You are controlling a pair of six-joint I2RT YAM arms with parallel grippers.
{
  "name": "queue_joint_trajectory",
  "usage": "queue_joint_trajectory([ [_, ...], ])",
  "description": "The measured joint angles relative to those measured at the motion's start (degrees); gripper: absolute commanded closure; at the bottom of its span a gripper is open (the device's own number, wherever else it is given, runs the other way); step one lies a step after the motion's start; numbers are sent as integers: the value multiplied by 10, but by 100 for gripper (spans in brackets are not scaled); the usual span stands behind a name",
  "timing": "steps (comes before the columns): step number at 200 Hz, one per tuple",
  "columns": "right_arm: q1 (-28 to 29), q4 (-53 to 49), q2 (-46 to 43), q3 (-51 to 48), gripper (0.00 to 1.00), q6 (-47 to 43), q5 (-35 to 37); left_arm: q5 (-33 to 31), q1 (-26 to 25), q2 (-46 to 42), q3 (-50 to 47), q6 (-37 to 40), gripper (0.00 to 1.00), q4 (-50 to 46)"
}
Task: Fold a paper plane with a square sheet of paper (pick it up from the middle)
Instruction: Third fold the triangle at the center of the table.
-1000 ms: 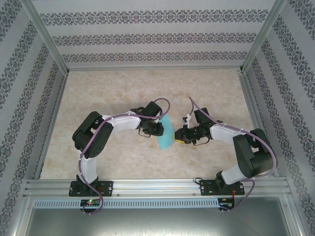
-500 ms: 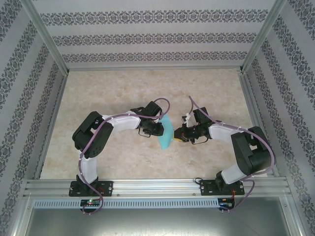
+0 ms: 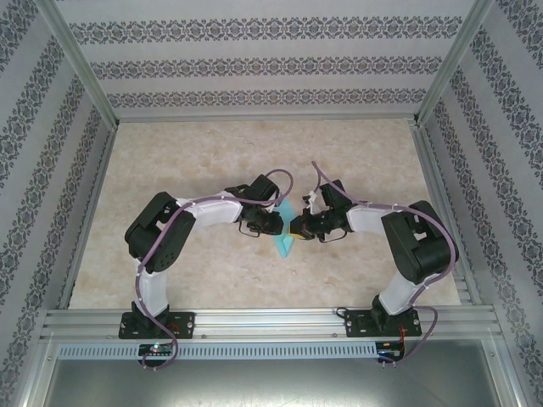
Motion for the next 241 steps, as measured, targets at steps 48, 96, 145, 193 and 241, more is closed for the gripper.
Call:
queue_joint_trajectory([
  [48, 7, -20, 17, 23, 95, -7, 19, 8, 3, -16, -8, 0, 75, -2],
  [96, 15, -41, 27, 36, 95, -19, 30, 10, 23, -40, -8, 2, 75, -6],
  [145, 18, -52, 29, 44, 94, -22, 32, 4, 56, -35, -4, 10, 75, -13],
  [193, 19, -54, 34, 49, 94, -26, 33, 4, 64, 2, 16, 21, 74, -16],
  [241, 19, -54, 34, 49, 94, -29, 34, 6, 64, 17, 28, 26, 74, -21],
])
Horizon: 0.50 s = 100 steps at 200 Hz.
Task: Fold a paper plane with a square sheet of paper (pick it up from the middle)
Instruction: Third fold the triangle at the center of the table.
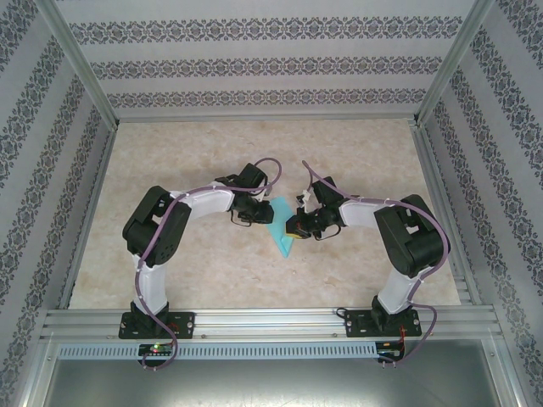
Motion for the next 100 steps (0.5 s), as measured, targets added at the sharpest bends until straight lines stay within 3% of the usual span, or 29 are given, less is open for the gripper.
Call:
queue_joint_trajectory([
  [100, 15, -2, 24, 32, 94, 1, 4, 4, 0, 2, 1, 3, 74, 0],
])
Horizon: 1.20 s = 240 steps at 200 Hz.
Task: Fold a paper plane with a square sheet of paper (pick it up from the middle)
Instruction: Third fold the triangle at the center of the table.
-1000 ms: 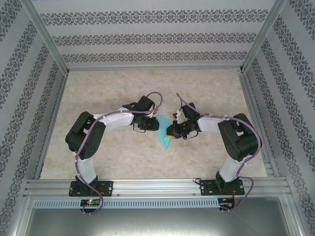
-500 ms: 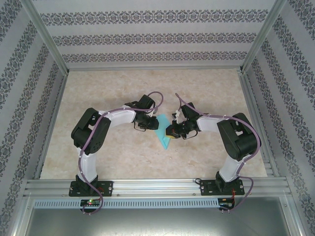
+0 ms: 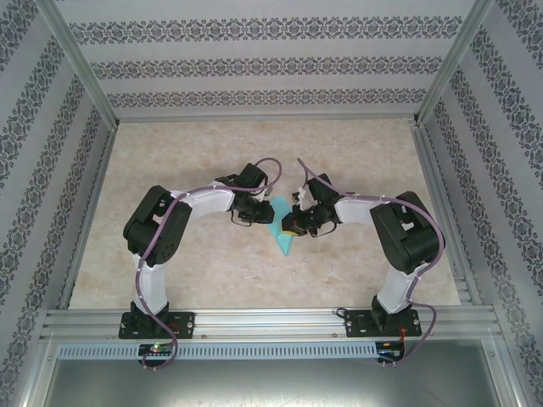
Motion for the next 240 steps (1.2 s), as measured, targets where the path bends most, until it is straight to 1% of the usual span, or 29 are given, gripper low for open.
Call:
queue_joint_trajectory([
  [96, 4, -19, 10, 5, 93, -3, 26, 0, 0, 0, -1, 0, 73, 2],
  [184, 12, -23, 24, 12, 91, -3, 33, 3, 3, 0, -1, 0, 73, 2],
  [206, 12, -23, 25, 12, 89, -3, 33, 5, 3, 0, -2, 0, 73, 2],
  [240, 12, -22, 25, 12, 84, -4, 31, 7, 4, 0, -2, 0, 73, 4],
])
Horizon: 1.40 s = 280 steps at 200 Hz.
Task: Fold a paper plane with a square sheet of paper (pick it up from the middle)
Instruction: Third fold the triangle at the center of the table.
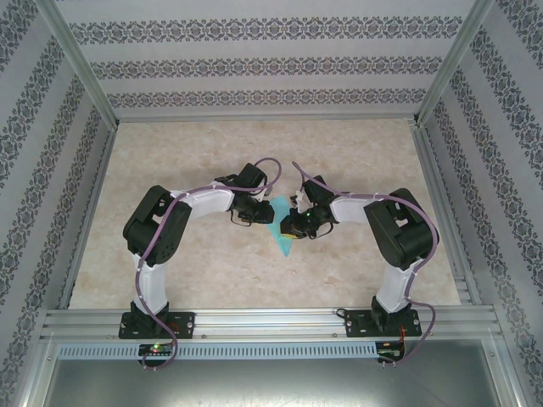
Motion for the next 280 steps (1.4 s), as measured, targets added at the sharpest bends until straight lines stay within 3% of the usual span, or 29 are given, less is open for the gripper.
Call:
queue_joint_trajectory([
  [280, 31, -43, -5, 23, 89, -33, 20, 8, 0, 0, -3, 0, 73, 5],
])
